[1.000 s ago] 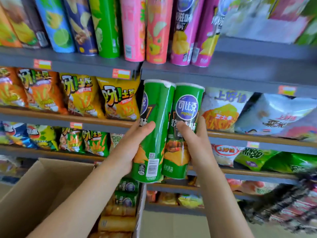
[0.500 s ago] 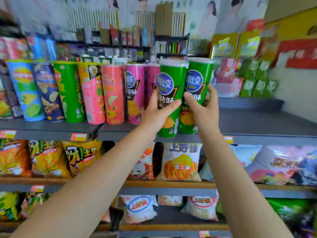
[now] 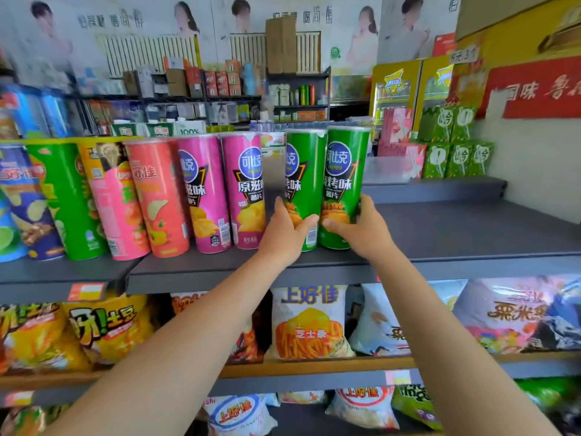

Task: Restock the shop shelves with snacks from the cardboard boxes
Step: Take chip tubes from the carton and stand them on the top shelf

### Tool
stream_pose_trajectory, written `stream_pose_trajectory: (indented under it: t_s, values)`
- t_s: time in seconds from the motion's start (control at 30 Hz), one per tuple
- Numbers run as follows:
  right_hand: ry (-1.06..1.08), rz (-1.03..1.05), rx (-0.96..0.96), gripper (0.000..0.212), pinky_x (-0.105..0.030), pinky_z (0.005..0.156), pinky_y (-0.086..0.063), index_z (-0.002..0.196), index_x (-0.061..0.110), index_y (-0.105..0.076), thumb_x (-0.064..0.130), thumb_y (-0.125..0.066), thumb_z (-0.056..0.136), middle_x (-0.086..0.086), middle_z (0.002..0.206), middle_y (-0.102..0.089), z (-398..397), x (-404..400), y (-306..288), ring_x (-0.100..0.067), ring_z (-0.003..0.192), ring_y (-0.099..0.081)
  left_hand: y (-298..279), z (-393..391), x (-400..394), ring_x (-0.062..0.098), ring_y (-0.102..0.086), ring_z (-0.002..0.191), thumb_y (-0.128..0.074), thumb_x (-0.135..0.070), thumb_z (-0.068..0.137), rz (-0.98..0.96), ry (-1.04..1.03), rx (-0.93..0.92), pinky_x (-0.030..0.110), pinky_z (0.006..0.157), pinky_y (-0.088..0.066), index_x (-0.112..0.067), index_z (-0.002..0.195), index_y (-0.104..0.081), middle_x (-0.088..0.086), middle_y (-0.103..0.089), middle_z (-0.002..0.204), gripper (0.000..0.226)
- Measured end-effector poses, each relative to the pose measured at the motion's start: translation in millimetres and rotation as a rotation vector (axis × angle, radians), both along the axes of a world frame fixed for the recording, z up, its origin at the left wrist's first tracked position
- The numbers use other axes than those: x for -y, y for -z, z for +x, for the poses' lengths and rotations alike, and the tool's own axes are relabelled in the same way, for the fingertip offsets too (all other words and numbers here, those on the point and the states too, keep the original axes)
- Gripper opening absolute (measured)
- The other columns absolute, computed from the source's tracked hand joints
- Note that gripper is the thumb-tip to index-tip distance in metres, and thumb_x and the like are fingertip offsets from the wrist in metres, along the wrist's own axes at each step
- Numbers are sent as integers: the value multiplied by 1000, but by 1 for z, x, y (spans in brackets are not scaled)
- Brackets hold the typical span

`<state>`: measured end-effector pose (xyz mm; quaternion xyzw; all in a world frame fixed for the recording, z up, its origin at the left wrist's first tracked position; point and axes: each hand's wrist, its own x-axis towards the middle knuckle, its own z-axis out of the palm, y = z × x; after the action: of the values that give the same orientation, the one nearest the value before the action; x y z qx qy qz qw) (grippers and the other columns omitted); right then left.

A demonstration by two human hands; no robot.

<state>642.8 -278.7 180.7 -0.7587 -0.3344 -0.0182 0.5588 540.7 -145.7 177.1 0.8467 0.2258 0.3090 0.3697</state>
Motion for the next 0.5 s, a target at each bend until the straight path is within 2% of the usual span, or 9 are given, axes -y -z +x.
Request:
stream_pose_trajectory:
  t_s: [0.1, 0.2, 0.3, 0.4, 0.5]
  values:
    - [36, -77, 64, 69, -27, 80, -38, 133, 15, -46, 35, -83, 78, -2, 121, -55, 10, -7, 1, -19, 103, -53, 7, 7, 0, 34, -50, 129, -60, -39, 96, 112, -111, -76, 44, 101, -44, -7, 154, -18, 16, -48, 144, 79]
    - [53, -111, 78, 70, -30, 79, -39, 133, 17, -46, 39, -83, 77, -12, 126, -54, 15, -20, 1, -27, 108, -56, 12, 6, 4, 37, -56, 114, -66, -15, 91, 213, -231, 37, 42, 88, -45, -3, 130, -40, 19, -53, 126, 48]
    - [63, -175, 81, 68, -32, 81, -41, 133, 14, -45, 40, -80, 81, -14, 125, -50, 15, -33, -2, -28, 106, -54, 14, 0, 10, 40, -56, 103, -62, 1, 86, 387, -291, 82, 42, 82, -43, -2, 113, -46, 19, -49, 116, 32]
    - [75, -179, 59, 65, -36, 82, -45, 127, 10, -47, 41, -80, 80, -16, 123, -52, 17, -46, -2, -31, 106, -57, 14, -2, 11, 39, -54, 101, -60, -2, 84, 460, -193, 12, 43, 81, -45, -11, 123, -51, 15, -46, 114, 40]
    - [98, -164, 42, 64, -43, 86, -50, 124, 9, -46, 42, -80, 80, -17, 123, -52, 17, -53, 0, -34, 104, -59, 13, -1, 7, 36, -49, 114, -60, -13, 87, 414, -148, -89, 44, 92, -46, -18, 137, -49, 13, -41, 123, 51]
